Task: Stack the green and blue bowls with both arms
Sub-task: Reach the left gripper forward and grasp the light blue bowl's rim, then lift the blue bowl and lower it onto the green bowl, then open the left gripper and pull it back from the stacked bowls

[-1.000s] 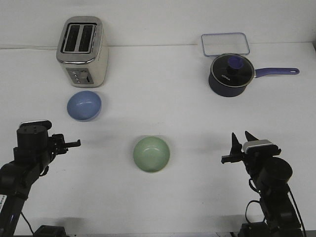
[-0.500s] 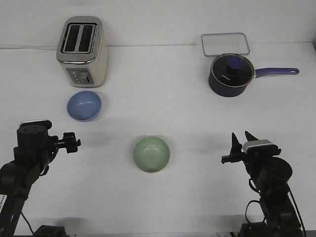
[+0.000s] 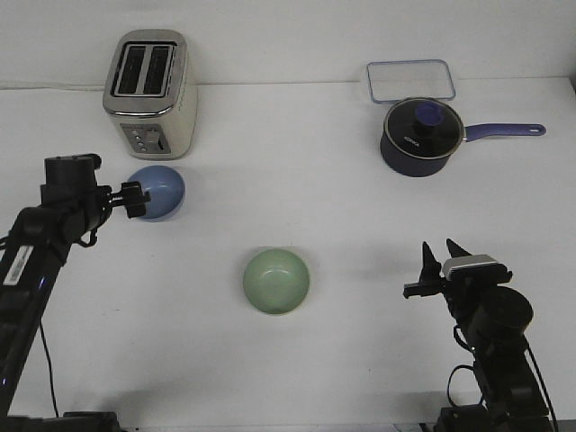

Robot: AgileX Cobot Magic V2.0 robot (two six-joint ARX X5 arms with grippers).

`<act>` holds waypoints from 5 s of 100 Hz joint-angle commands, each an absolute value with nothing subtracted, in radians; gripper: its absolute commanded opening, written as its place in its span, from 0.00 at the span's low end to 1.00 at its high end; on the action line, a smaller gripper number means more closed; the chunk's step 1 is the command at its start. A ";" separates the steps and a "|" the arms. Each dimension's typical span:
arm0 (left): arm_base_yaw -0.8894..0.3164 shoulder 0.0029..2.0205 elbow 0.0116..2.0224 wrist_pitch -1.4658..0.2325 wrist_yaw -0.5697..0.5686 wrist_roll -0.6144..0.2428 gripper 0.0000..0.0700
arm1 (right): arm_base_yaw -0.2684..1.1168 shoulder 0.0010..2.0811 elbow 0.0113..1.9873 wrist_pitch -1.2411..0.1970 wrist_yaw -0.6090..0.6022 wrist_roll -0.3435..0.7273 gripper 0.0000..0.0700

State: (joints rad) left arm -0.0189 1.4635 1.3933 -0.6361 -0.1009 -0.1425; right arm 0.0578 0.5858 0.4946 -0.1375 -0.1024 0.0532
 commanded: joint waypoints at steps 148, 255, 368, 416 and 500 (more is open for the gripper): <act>0.013 1.678 1.593 -0.658 0.139 -0.125 0.01 | 0.059 0.589 0.504 -0.127 -0.104 0.059 0.42; -0.597 1.566 1.328 -0.676 0.237 -0.229 0.02 | 0.059 0.590 0.504 -0.127 -0.104 0.059 0.42; -0.493 1.347 1.328 -0.616 0.003 -0.183 0.91 | 0.059 0.590 0.504 -0.126 -0.104 0.059 0.42; -0.457 0.944 1.081 -0.353 -0.143 -0.087 0.91 | 0.059 0.589 0.505 -0.105 -0.104 0.059 0.42; -0.366 0.637 0.593 -0.104 -0.108 -0.117 0.17 | 0.059 0.589 0.505 -0.107 -0.104 0.059 0.35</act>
